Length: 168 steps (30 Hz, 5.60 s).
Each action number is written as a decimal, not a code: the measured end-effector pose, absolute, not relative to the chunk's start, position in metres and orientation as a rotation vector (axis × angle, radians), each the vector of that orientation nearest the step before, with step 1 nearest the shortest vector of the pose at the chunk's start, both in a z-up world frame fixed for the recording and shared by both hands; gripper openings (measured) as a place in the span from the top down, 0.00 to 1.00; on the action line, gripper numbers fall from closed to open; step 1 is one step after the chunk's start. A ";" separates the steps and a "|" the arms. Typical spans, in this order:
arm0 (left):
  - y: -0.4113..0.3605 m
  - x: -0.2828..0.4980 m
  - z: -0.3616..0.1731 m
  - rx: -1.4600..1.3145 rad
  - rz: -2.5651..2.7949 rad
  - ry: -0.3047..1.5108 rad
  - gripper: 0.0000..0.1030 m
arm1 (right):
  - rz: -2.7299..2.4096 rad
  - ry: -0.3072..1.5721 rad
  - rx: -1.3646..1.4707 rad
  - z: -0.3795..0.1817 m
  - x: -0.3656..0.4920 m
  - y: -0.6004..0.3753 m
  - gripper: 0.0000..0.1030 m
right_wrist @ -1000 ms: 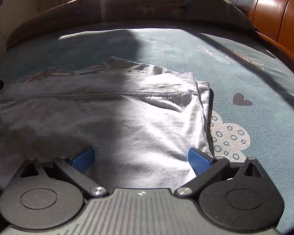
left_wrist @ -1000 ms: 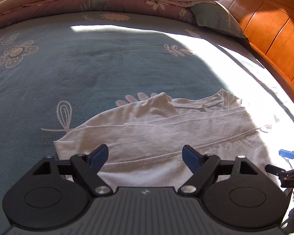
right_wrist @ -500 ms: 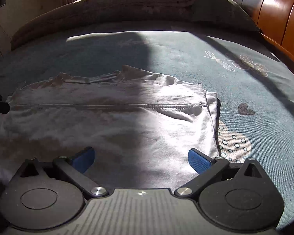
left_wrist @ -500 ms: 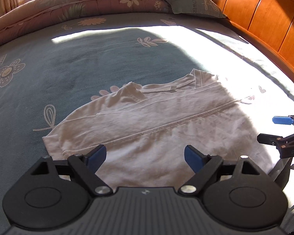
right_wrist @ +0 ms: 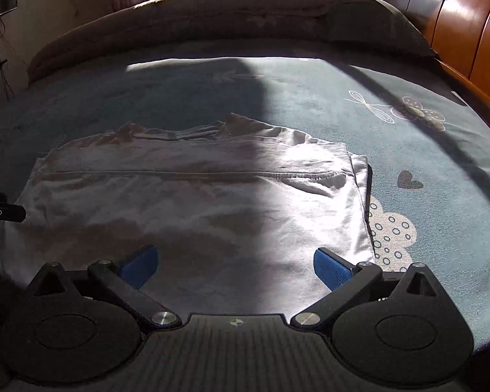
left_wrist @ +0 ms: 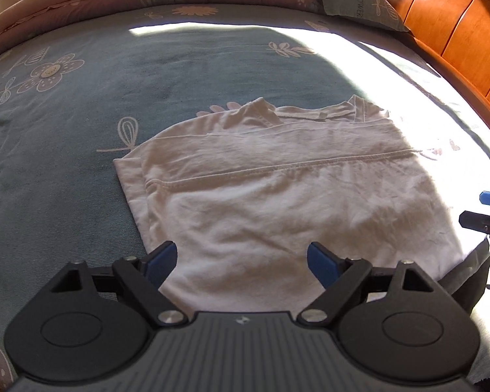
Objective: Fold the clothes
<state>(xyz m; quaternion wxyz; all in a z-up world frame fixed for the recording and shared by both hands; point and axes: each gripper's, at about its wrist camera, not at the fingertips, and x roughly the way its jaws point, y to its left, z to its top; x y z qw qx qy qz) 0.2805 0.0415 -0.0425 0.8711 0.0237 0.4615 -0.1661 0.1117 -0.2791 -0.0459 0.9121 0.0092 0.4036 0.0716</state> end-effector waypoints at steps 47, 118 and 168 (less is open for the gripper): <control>0.165 0.332 -0.095 -0.690 -0.401 1.115 0.14 | 0.249 0.928 0.070 -0.064 0.120 -0.249 0.00; 0.155 0.359 -0.120 -0.519 -0.498 1.116 0.88 | 0.468 0.813 0.287 -0.055 0.170 -0.206 0.00; 0.139 0.365 -0.108 -0.418 -0.466 1.117 0.87 | 0.270 0.816 0.238 -0.073 0.164 -0.239 0.00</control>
